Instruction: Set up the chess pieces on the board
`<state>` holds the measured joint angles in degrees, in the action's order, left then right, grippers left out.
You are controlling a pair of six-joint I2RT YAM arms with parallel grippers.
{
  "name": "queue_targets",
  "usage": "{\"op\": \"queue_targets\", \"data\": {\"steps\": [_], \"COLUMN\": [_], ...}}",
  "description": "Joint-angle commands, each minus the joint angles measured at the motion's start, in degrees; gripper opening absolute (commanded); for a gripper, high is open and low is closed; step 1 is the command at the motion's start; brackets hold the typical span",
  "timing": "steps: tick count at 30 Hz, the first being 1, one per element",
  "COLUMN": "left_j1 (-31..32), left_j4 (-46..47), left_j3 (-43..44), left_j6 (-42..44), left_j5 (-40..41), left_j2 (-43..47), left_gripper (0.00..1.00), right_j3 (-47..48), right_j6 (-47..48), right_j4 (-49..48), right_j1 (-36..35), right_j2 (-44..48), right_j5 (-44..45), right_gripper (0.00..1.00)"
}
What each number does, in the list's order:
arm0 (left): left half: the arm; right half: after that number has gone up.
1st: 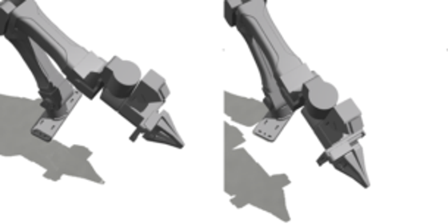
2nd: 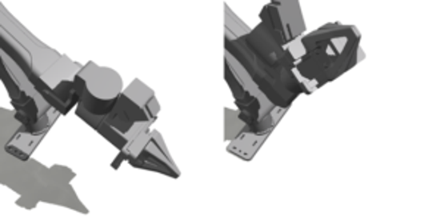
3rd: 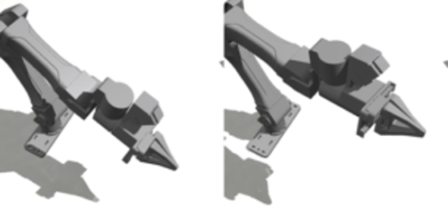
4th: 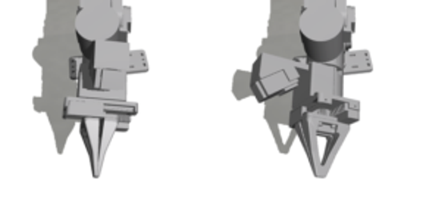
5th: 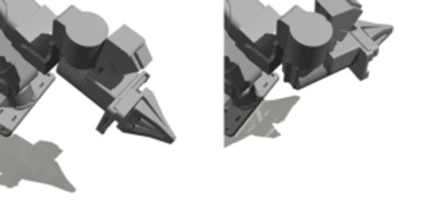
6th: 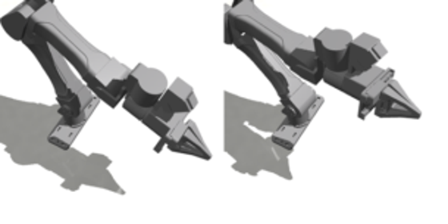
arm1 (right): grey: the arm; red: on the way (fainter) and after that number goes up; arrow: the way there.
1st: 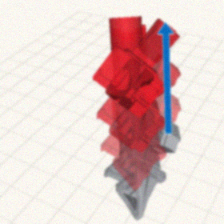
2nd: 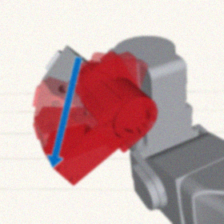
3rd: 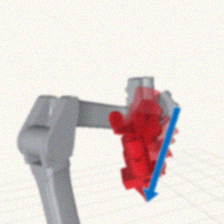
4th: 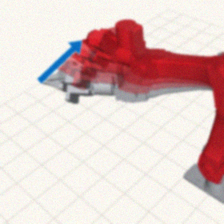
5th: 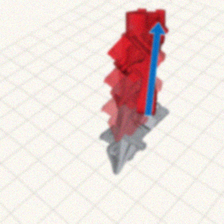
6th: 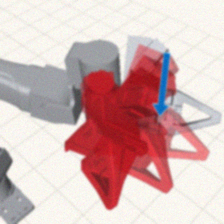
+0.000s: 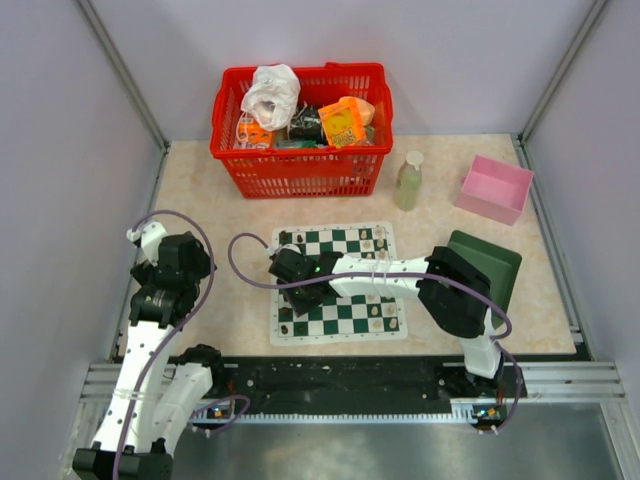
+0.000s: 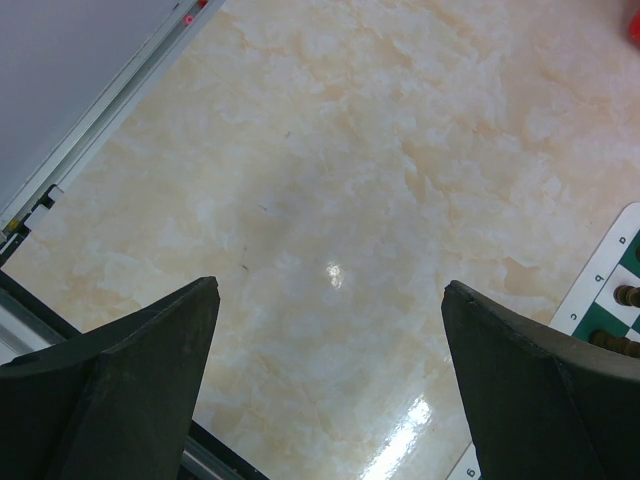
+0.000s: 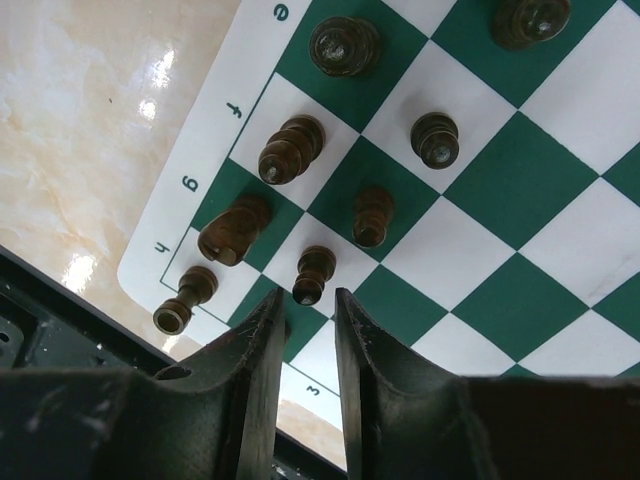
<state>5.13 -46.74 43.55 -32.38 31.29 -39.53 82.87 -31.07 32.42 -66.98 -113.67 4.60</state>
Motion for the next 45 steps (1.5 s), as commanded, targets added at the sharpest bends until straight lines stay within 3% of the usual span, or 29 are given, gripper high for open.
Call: {"op": "queue_targets", "data": {"steps": [1, 10, 14, 18, 21, 27, 33, 38, 45], "left_j1": [-0.03, -0.03, -0.03, -0.03, -0.03, -0.03, -0.03, -0.03, -0.03], "left_j4": [2.00, 1.92, 2.09, 2.71, 3.23, 3.50, 3.68, 5.25, 13.59], "left_j3": [0.92, 0.92, 0.83, 0.48, 0.22, 0.40, 1.36, 3.47, 1.89], "left_j6": [0.65, 0.56, 1.00, 1.62, 1.88, 2.41, 2.76, 0.75, -1.28], "left_j5": [0.09, 0.44, 0.18, -0.44, -1.05, -2.81, -4.91, -6.68, -2.56], "left_j2": [0.07, 0.24, 0.15, 0.68, 0.68, -0.81, -2.65, -6.08, -7.76], "left_gripper": [0.98, 0.98, 0.98, 0.98, 0.98, 0.98, 0.98, 0.98, 0.97], "right_j3": [2.03, -0.42, -5.51, -13.07, -20.44, -29.51, -30.75, -31.28, -33.21], "right_j6": [0.66, 1.01, -0.65, -2.59, -4.78, -3.39, 3.30, 3.82, 6.98], "right_j4": [-0.61, 0.09, 0.09, 0.09, 0.18, -1.48, -3.25, -4.64, -9.65], "right_j1": [-0.17, 0.53, 1.85, 5.44, 14.21, 39.61, 60.28, 61.62, 61.53], "right_j2": [1.60, 11.35, 19.69, 31.28, 39.55, 51.17, 49.43, 46.96, 47.31], "right_j5": [-0.30, 6.29, 14.97, 27.09, 29.77, 25.73, 9.73, 15.78, 15.00], "right_gripper": [0.28, 0.38, 0.52, 0.73, 0.82, 0.99, 0.99, 0.99, 0.99]}}
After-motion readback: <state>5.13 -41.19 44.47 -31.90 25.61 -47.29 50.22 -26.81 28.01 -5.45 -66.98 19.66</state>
